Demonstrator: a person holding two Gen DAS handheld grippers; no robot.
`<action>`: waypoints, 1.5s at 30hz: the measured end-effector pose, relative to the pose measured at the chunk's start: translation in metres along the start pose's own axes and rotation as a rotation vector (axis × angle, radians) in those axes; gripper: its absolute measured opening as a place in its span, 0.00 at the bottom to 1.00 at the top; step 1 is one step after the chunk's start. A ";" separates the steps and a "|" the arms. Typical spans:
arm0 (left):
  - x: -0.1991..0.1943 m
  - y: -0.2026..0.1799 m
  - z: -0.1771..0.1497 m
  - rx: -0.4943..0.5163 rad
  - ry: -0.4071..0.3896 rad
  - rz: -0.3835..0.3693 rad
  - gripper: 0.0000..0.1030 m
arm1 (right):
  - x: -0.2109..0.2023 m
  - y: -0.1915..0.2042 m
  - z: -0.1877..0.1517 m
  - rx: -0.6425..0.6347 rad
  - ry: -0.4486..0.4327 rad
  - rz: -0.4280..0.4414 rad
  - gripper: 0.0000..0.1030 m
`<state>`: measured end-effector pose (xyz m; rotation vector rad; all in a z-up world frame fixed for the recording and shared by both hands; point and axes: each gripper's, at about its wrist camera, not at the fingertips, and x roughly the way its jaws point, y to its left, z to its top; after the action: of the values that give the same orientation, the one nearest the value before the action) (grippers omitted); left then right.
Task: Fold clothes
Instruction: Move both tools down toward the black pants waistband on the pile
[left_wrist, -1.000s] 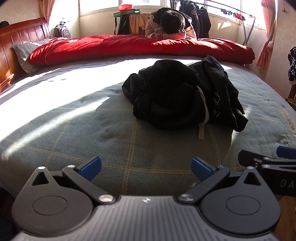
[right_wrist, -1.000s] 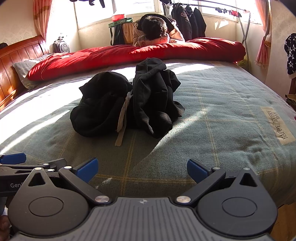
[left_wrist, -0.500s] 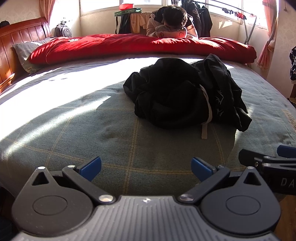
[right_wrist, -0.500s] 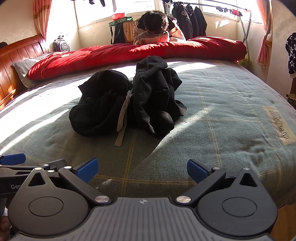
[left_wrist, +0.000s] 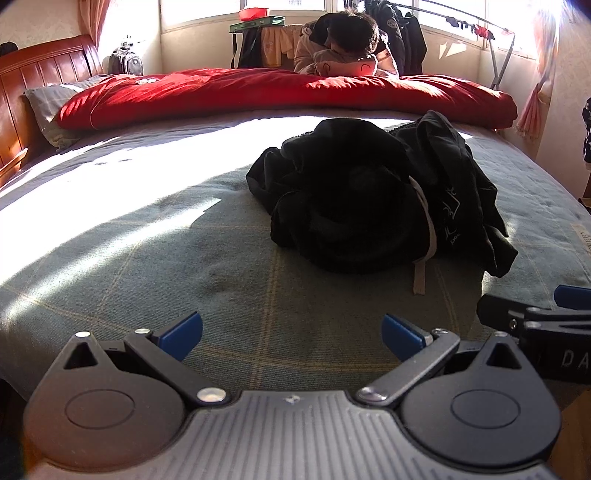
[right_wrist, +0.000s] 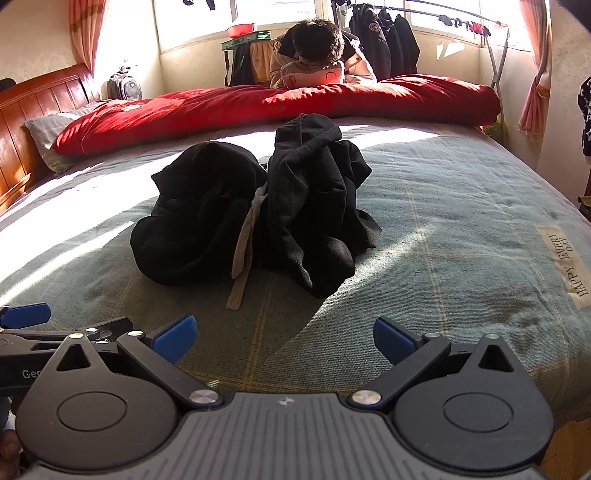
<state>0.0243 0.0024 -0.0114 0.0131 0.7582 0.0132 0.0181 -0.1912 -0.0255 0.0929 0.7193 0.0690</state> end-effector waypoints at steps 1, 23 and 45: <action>0.003 0.000 0.001 -0.001 0.003 -0.001 1.00 | 0.002 0.000 0.001 -0.003 0.001 -0.001 1.00; 0.074 0.015 0.074 0.011 0.106 -0.032 1.00 | 0.078 0.008 0.072 -0.074 0.125 -0.057 1.00; 0.161 0.018 0.154 0.140 0.254 -0.177 1.00 | 0.128 -0.048 0.142 0.102 0.189 -0.304 1.00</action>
<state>0.2466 0.0225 -0.0096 0.0788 1.0105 -0.2100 0.2095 -0.2350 -0.0086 0.0742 0.9189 -0.2530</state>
